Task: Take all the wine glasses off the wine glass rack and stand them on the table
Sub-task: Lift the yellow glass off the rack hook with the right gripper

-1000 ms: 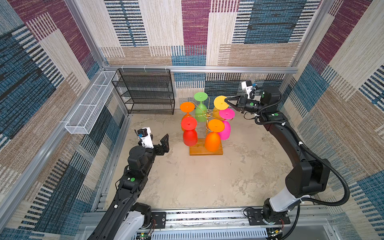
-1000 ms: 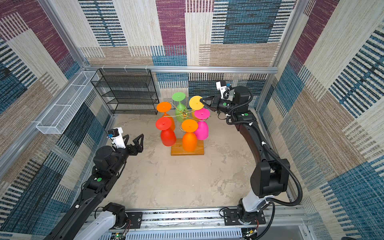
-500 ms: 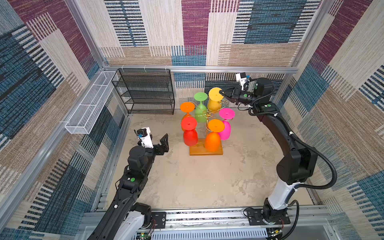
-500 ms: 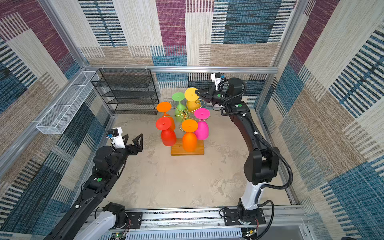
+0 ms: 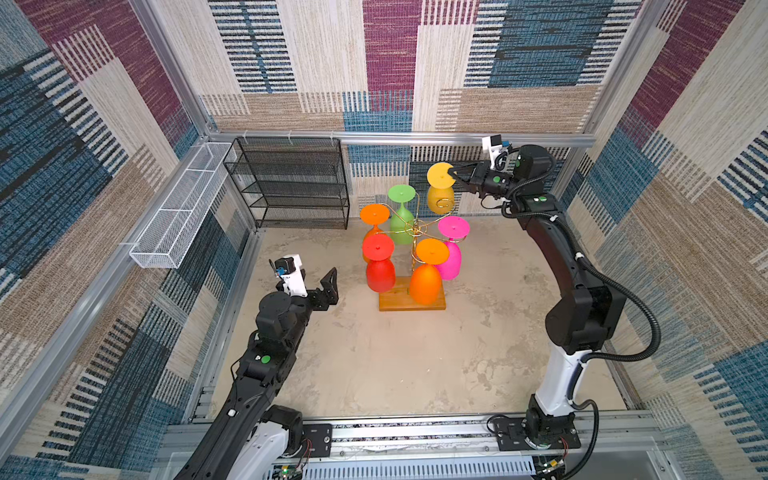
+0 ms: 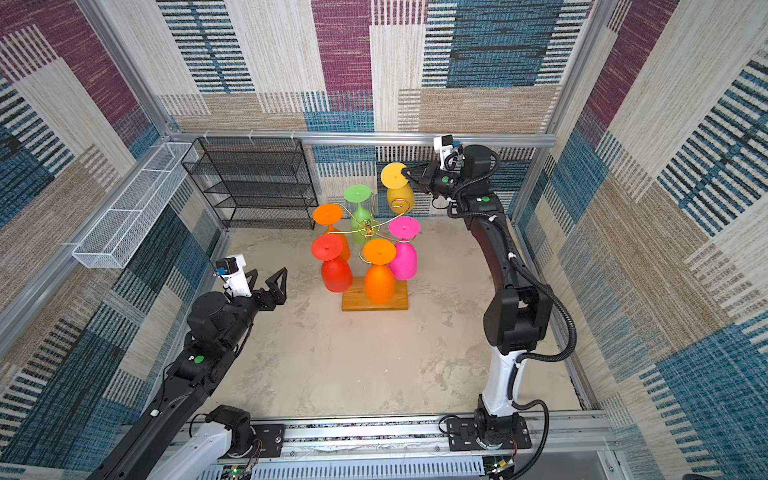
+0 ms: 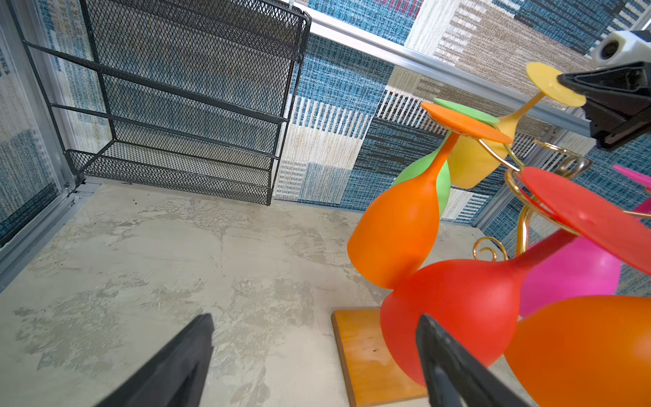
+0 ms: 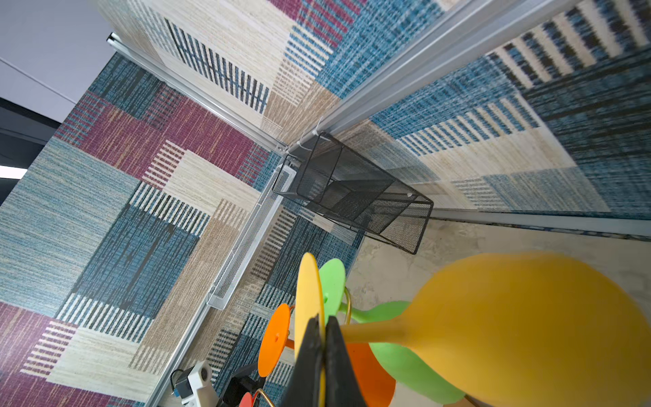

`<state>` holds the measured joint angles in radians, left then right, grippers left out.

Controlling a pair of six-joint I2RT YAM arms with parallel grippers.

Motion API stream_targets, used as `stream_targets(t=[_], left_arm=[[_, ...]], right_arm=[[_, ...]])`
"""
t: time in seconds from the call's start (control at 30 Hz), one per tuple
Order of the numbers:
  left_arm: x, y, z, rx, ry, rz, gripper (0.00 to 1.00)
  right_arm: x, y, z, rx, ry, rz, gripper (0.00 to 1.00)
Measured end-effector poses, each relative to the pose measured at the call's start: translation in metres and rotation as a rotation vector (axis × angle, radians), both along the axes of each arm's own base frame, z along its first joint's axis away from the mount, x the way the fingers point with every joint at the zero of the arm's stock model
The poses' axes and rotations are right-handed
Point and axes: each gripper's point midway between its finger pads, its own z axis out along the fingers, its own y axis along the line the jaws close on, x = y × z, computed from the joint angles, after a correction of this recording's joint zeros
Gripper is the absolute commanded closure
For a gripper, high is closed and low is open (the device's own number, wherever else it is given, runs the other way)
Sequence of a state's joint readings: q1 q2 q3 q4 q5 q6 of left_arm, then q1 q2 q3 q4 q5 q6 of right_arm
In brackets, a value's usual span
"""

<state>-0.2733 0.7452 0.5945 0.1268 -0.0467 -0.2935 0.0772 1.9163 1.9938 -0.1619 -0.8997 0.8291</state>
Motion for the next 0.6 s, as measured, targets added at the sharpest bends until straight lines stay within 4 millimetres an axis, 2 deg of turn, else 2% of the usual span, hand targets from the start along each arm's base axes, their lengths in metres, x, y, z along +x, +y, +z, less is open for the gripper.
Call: stream_targets(t=[0.17,0.27,0.33,0.4,0.5,0.6], left_arm=[[-0.002,0.001,0.004,0.000,-0.012,0.002,0.09],[-0.005,0.002,0.009,0.000,-0.029,0.002,0.09],[-0.008,0.002,0.015,-0.003,-0.046,0.001,0.10],[-0.011,0.002,0.026,-0.009,-0.066,-0.005,0.12],[-0.017,-0.006,0.055,-0.026,-0.117,-0.058,0.13],[-0.022,-0.019,0.083,-0.040,-0.163,-0.140,0.14]], right_arm=[[-0.014,-0.040,0.004,-0.009,-0.010,-0.084,1.00],[-0.031,-0.062,0.008,-0.011,-0.033,-0.137,1.00],[-0.047,-0.068,0.013,-0.011,-0.060,-0.157,1.00],[-0.066,-0.070,0.022,-0.010,-0.100,-0.164,1.00],[-0.098,-0.069,0.041,-0.009,-0.172,-0.169,1.00],[-0.134,-0.069,0.071,-0.018,-0.286,-0.186,1.00]])
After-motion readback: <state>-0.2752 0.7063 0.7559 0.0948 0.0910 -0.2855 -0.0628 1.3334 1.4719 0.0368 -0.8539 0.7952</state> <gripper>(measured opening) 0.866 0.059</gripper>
